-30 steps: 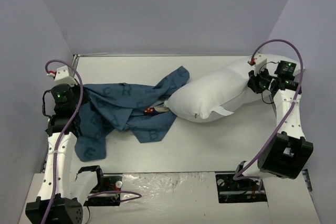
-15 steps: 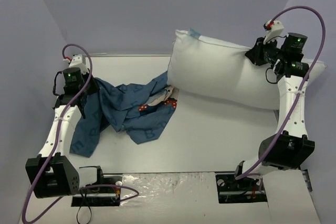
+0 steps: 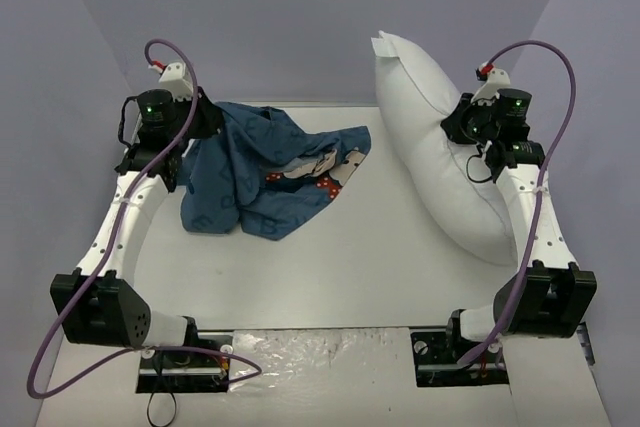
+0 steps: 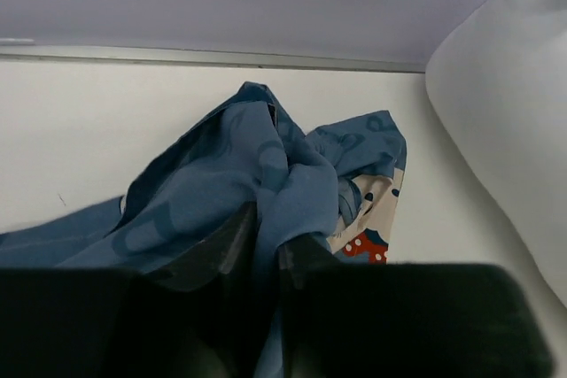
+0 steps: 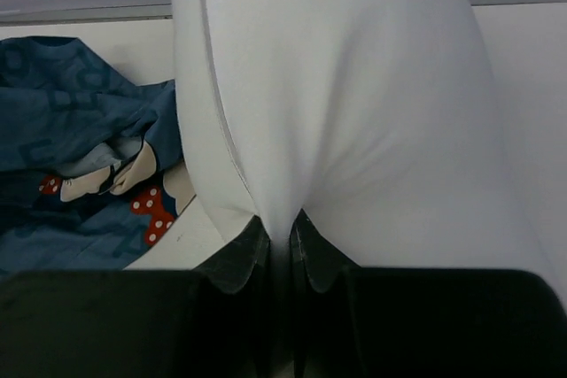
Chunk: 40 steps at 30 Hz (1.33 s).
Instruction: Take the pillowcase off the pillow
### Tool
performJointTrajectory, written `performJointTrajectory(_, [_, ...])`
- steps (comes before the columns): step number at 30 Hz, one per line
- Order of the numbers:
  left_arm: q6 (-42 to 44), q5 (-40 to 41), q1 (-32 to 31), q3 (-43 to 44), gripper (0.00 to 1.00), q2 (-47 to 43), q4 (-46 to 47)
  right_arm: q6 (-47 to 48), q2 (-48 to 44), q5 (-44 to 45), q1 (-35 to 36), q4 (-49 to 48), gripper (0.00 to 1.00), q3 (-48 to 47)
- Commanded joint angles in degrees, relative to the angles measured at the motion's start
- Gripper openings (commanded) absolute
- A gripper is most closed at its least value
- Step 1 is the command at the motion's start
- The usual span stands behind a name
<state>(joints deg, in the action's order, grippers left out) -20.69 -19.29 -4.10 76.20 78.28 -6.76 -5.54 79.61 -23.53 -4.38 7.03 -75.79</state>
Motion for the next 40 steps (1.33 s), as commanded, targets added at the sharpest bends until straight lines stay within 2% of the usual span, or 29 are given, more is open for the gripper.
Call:
performJointTrajectory(1, [-2.1, -2.0, -1.2, -3.8, 0.16, -1.9, 2.9, -1.7, -5.3, -7.8, 2.4, -9.0, 0.00, 0.7])
performJointTrajectory(2, [-2.6, -2.3, -2.0, -6.7, 0.33, -2.2, 3.4, 3.4, -5.4, -10.5, 3.8, -6.1, 0.00, 1.0])
performJointTrajectory(3, [-2.7, -2.9, -3.0, -7.8, 0.45, -2.4, 4.0, 4.9, -5.4, -12.1, 5.9, -3.9, 0.00, 1.3])
performJointTrajectory(4, [-2.5, -5.5, -3.9, -8.6, 0.53, -2.5, 4.9, 7.5, -5.6, -13.9, 8.5, -2.6, 0.04, 1.8])
performJointTrajectory(5, [-1.7, -6.6, -5.7, -9.1, 0.69, -2.6, 4.7, 9.9, -5.5, -17.2, 8.9, 0.2, 0.10, 2.2])
performJointTrajectory(6, [-1.2, -7.3, -6.6, -9.1, 0.75, -2.8, 4.4, 14.1, -5.6, -20.1, 9.1, 1.5, 0.24, 2.1])
performJointTrajectory(7, [-0.6, -7.8, -7.4, -9.0, 0.80, -4.0, 3.9, 17.0, -5.6, -27.5, 9.2, 3.2, 0.30, 1.7])
performJointTrajectory(8, [0.1, -7.3, -8.5, -8.7, 0.88, -5.0, 3.4, 20.4, -5.7, -30.0, 9.3, 7.5, 0.39, -0.5])
performJointTrajectory(9, [1.8, -6.0, -9.2, -8.1, 0.94, -5.9, 2.8, 22.2, -5.9, -30.8, 9.6, 8.1, 0.55, -1.5])
performJointTrajectory(10, [2.9, -5.1, -9.6, -6.4, 0.94, -8.1, 0.8, 21.4, -6.0, -28.2, 9.6, 8.0, 0.66, -2.6])
performJointTrajectory(11, [5.1, -1.8, -10.3, -5.4, 0.94, -9.2, -0.6, 20.4, -6.0, -25.4, 9.7, 8.1, 0.89, -5.2])
performJointTrajectory(12, [5.9, 0.0, -10.6, -4.2, 0.94, -10.2, -3.3, 19.6, -5.4, -22.5, 9.5, 8.1, 0.99, -6.6])
performJointTrajectory(13, [6.6, 1.3, -10.7, -2.5, 0.94, -12.2, -4.5, 17.0, -5.1, -13.9, 9.0, 7.9, 1.00, -7.6])
performJointTrajectory(16, [6.0, 5.5, -10.8, -2.9, 0.94, -16.8, -6.7, 10.2, -4.0, -2.2, 5.3, 8.0, 1.00, -9.5])
performJointTrajectory(18, [3.2, 6.2, -10.8, -5.1, 0.94, -20.6, -5.9, 9.8, -4.0, -0.2, 0.1, 8.1, 1.00, -8.2])
performJointTrajectory(23, [-2.2, 7.9, -10.8, -13.0, 0.94, -26.1, -6.5, 14.2, -8.1, 3.8, -2.3, 9.8, 1.00, -4.5])
performJointTrajectory(25, [-2.7, 8.3, -10.8, -14.3, 0.94, -28.0, -7.7, 13.6, -10.7, 8.7, -2.2, 9.6, 1.00, -3.1])
performJointTrajectory(26, [-3.0, 8.4, -10.8, -15.6, 0.94, -28.7, -8.2, 9.6, -11.2, 11.8, -2.2, 8.9, 1.00, -2.7])
performJointTrajectory(27, [-3.0, 8.7, -10.8, -16.2, 0.94, -29.8, -8.7, 8.4, -11.8, 18.5, -2.1, 9.0, 1.00, -2.3])
performJointTrajectory(30, [-2.9, 9.3, -10.8, -18.1, 0.94, -32.0, -9.4, 7.7, -12.4, 26.7, -2.2, 9.1, 1.00, -1.3])
performJointTrajectory(33, [-2.4, 9.4, -10.8, -18.9, 0.94, -33.4, -10.2, 8.6, -13.5, 27.7, -2.2, 9.1, 1.00, -0.1])
performJointTrajectory(36, [-2.1, 9.4, -10.8, -19.3, 0.94, -34.2, -10.7, 11.6, -15.1, 24.2, -2.2, 9.1, 1.00, 1.4])
performJointTrajectory(40, [-1.7, 9.4, -10.8, -19.3, 0.94, -34.9, -11.9, 9.9, -15.4, 19.5, -2.2, 8.9, 1.00, 2.2])
